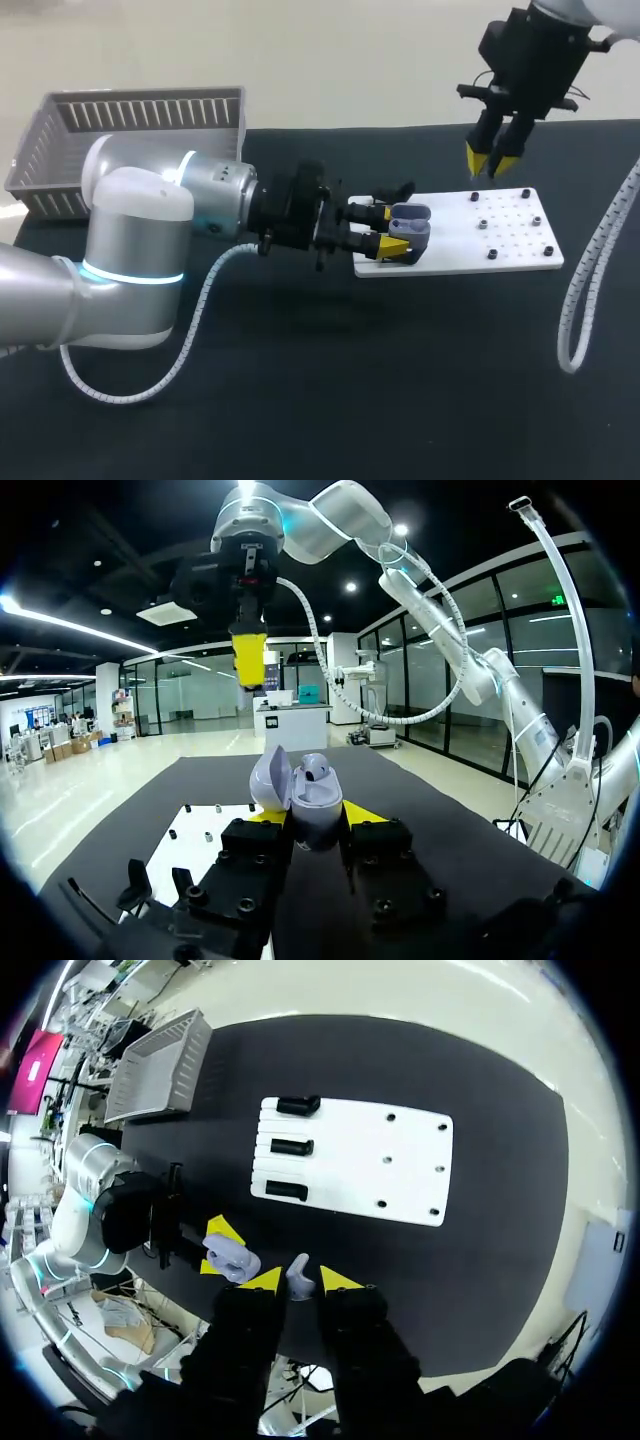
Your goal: Pick up each earbud case from the left stands, insert the matching earbuds, close the lid, and place the case in the box.
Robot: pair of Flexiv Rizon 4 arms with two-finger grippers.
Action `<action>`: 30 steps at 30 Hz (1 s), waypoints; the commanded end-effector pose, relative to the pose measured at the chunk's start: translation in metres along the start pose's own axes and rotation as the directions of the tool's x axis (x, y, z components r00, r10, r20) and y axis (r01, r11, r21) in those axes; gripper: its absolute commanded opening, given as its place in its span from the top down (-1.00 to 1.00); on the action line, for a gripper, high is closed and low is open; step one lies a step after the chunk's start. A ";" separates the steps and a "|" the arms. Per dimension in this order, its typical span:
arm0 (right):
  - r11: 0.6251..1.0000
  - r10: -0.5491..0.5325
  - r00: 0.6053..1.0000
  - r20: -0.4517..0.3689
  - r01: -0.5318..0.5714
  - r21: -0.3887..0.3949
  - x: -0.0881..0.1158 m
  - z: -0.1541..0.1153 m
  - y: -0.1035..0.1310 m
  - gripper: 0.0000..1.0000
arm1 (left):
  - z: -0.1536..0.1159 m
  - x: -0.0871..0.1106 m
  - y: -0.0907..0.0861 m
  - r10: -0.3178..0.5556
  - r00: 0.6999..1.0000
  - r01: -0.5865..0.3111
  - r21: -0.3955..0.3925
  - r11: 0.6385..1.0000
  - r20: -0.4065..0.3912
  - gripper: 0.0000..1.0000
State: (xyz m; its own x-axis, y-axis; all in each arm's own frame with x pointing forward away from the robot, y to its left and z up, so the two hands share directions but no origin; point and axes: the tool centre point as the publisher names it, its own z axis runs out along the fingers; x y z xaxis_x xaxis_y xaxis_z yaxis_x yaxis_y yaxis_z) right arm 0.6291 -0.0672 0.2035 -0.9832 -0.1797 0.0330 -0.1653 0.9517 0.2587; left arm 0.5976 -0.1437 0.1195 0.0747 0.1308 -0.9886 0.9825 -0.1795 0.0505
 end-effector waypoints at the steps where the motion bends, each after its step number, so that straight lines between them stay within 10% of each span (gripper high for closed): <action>1: 0.997 -0.042 0.997 0.063 0.038 0.062 0.011 -0.012 0.021 1.00 | 0.000 0.000 -0.001 0.000 1.000 0.000 -0.003 1.000 -0.002 1.00; 13: 0.976 -0.172 0.966 0.191 0.141 0.167 0.031 -0.030 0.069 1.00 | 0.000 0.000 -0.001 0.000 1.000 0.000 -0.003 1.000 -0.002 1.00; 30: 0.959 -0.256 0.957 0.139 0.233 0.159 0.036 -0.002 0.103 1.00 | 0.000 0.000 -0.001 0.000 1.000 0.000 -0.003 1.000 -0.002 1.00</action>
State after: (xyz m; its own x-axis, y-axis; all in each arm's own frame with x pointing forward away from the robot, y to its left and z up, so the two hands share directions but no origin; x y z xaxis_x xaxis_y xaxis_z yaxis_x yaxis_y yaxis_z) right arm 0.5742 0.0193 0.2357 -0.9082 -0.3780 -0.1796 -0.3996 0.9108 0.1036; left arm 0.5977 -0.1437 0.1195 0.0748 0.1308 -0.9886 0.9825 -0.1795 0.0506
